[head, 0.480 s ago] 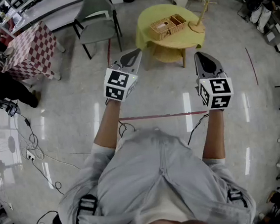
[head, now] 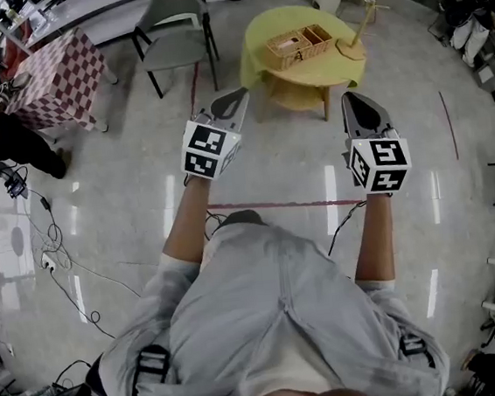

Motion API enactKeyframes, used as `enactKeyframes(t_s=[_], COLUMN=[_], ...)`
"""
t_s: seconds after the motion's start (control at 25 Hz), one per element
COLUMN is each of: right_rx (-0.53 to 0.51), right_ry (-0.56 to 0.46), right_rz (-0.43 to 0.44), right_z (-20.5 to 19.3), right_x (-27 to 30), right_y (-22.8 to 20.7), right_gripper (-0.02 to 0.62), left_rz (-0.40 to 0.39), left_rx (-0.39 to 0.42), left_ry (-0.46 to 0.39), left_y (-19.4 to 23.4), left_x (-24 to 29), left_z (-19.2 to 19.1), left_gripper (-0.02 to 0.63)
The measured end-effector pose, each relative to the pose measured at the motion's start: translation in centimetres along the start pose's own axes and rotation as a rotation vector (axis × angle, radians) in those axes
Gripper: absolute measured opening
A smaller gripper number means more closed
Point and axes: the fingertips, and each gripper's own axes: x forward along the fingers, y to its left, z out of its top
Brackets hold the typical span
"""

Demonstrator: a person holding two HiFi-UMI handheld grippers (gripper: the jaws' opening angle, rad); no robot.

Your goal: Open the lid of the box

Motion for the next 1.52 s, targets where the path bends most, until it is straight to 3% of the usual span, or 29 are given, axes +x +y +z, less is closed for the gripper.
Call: enactKeyframes(t_s=[0.68,1.12,1.52], right_rx=[0.003,-0.028,0.037], right_ry=[0.059,0.066,0.111], right_rz=[0.003,-0.006,-0.048], right_z=[-2.7,-2.2,-1.1], right_x=[5.1,17.4,29.8], right_y=[-3.5,-6.9,-10.8], right_gripper=[0.023,0.023,0.023], left_rz=[-0.002,-0.023,-0.105], left_rx=[-0.026,-0.036,-0.037], left_ry=[0.018,0.01,0.016], left_y=[2.4,11.3,20.6], left_x=[6.0,15.6,25.8], left_z=[-1.4,-2.1,-1.6], left_gripper=[0.03,0.029,0.029])
